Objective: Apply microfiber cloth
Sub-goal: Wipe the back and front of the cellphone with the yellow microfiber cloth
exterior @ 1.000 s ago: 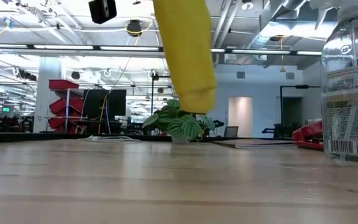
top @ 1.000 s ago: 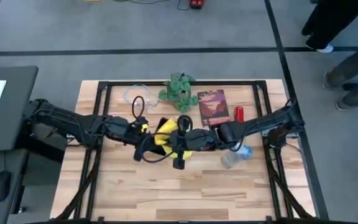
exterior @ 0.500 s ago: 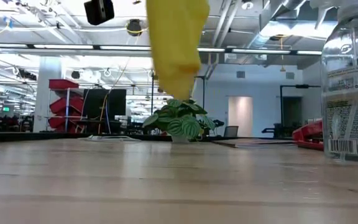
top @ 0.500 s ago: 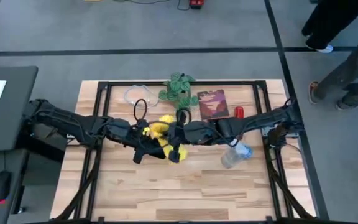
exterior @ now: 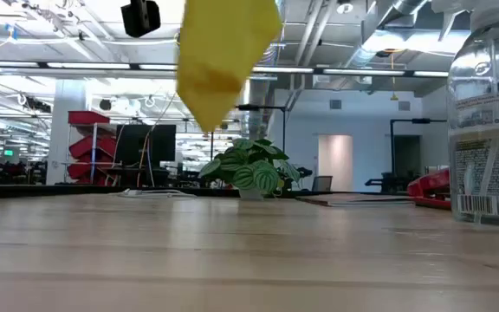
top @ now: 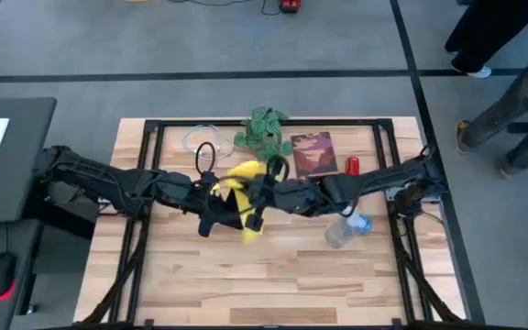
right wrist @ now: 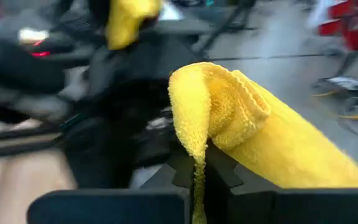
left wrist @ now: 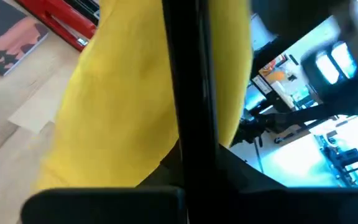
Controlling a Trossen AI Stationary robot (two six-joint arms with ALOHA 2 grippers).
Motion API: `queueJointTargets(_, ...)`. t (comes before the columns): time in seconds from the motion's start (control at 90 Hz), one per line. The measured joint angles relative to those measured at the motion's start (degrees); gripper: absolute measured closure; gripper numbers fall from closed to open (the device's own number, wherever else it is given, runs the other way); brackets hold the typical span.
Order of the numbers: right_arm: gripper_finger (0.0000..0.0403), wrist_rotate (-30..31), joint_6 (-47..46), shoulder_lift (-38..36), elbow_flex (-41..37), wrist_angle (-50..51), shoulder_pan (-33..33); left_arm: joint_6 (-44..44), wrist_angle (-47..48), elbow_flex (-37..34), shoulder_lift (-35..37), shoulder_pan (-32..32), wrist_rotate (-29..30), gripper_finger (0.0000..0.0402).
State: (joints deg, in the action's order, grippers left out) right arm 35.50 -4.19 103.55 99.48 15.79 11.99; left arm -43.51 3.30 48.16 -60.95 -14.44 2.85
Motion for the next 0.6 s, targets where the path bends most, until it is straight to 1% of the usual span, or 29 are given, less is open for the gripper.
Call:
queueJointTargets(0.044,0.0403,-0.8,0.1,0.1,0.0,0.7,0.0,-0.1,0.5,0.0,0.0,0.0,-0.3,0.0395)
queueJointTargets(0.089,0.0403,-3.7,0.2,0.1,0.0,1.4,0.0,-0.1,0.9,0.0,0.0,0.3,-1.3,0.0395)
queueJointTargets(0.178,0.0403,-12.5,0.4,0.5,0.0,1.8,-0.6,0.4,0.4,0.0,0.0,0.5,-1.8,0.0395)
queueJointTargets(0.267,0.0403,-20.7,1.9,0.8,-0.1,4.5,-0.7,0.6,0.6,0.0,-0.1,0.5,-1.4,0.0395)
queueJointTargets(0.333,0.0403,-22.7,3.4,0.9,-0.2,6.8,-0.5,1.2,0.8,0.0,-0.1,0.5,-1.2,0.0395)
queueJointTargets(0.422,0.0403,-20.4,4.3,0.6,-0.1,8.7,-0.5,1.4,0.3,0.0,-0.1,0.6,-0.3,0.0395)
queueJointTargets(0.5,0.0403,-14.0,4.4,-0.4,-0.1,10.2,-0.5,1.0,0.0,0.0,-0.1,0.8,1.0,0.0395)
queueJointTargets(0.6,0.0403,-3.6,1.7,-1.5,-0.1,9.5,-0.3,0.2,0.0,0.0,0.0,0.8,1.3,0.0395)
